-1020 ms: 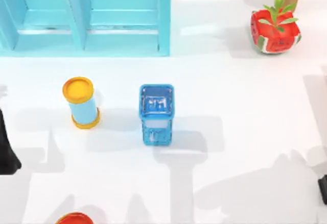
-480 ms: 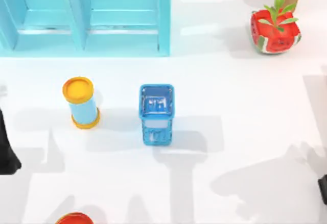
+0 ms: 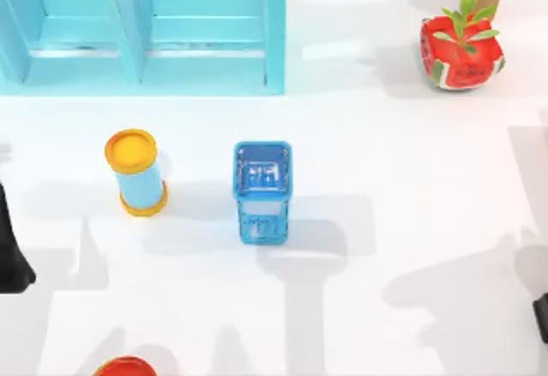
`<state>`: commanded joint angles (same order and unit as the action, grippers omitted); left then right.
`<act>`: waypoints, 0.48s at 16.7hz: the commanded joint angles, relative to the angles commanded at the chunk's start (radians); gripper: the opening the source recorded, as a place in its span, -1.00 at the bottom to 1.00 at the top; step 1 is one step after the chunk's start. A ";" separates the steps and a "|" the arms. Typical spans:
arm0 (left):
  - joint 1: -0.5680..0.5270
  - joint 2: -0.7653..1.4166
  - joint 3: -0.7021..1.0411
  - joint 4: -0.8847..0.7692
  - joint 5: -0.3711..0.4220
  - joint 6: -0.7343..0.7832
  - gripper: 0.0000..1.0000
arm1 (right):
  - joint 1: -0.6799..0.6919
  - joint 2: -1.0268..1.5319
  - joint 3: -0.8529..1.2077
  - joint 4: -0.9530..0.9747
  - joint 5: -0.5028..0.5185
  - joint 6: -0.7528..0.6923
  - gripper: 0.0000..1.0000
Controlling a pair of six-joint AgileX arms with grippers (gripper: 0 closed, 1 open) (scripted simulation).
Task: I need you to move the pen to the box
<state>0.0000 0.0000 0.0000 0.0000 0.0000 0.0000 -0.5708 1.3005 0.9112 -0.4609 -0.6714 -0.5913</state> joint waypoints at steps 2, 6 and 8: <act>0.000 0.000 0.000 0.000 0.000 0.000 1.00 | 0.000 0.000 0.000 0.000 0.000 0.000 -0.85; 0.000 0.000 0.000 0.000 0.000 0.000 1.00 | 0.000 0.000 0.000 0.000 0.000 0.000 -0.25; 0.000 0.000 0.000 0.000 0.000 0.000 1.00 | 0.000 0.000 0.000 0.000 0.000 0.000 0.06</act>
<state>0.0000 0.0000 0.0000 0.0000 0.0000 0.0000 -0.5708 1.3005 0.9112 -0.4609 -0.6714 -0.5913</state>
